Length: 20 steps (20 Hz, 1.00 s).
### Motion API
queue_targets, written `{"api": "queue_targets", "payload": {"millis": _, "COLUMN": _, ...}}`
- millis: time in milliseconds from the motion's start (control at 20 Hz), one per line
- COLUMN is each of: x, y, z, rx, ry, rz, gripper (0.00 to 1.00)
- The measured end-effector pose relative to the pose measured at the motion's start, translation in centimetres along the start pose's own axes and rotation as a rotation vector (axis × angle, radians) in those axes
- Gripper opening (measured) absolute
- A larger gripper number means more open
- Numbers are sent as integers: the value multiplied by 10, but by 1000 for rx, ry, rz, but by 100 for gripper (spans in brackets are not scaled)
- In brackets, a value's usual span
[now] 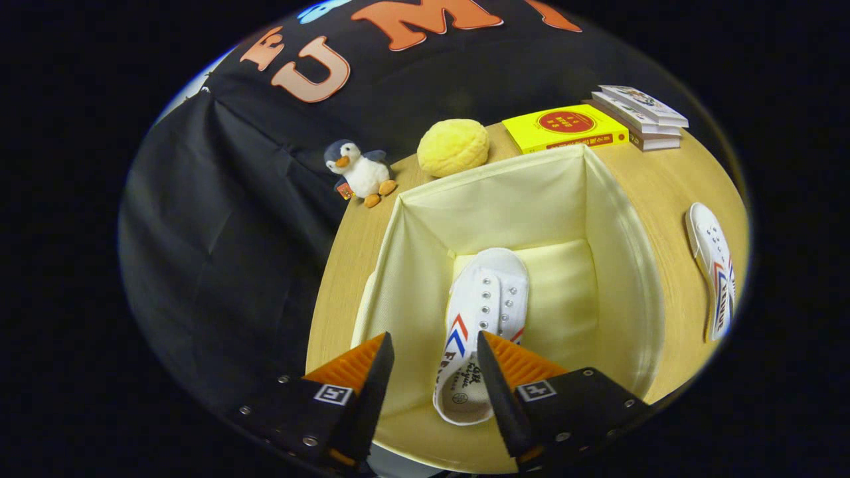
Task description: Open the storage box then place both shoes into the box .Put the left shoe in first, then the right shoe, with the right side of both shoes facing outward in a uniform manner.
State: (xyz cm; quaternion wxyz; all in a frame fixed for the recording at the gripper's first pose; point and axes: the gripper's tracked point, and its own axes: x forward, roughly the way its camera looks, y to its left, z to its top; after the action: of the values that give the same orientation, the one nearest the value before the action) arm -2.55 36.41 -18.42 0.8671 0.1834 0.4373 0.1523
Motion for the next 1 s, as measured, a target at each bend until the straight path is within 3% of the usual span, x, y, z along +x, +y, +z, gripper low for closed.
{"api": "queue_targets", "payload": {"millis": 100, "x": -11, "y": 3, "z": 4, "rx": -2, "ry": -11, "rz": 23, "gripper": 92}}
{"api": "queue_targets", "payload": {"millis": 200, "x": -27, "y": 4, "z": 12, "rx": -7, "ry": -32, "rz": 47, "gripper": 98}}
{"api": "queue_targets", "payload": {"millis": 500, "x": -79, "y": -15, "z": 51, "rx": -16, "ry": -146, "rz": 88, "gripper": 98}}
{"api": "queue_targets", "payload": {"millis": 750, "x": -118, "y": -78, "z": 78, "rx": 52, "ry": -228, "rz": 21, "gripper": 99}}
{"api": "queue_targets", "payload": {"millis": 1000, "x": -147, "y": -181, "z": 87, "rx": 87, "ry": -275, "rz": -149, "gripper": 98}}
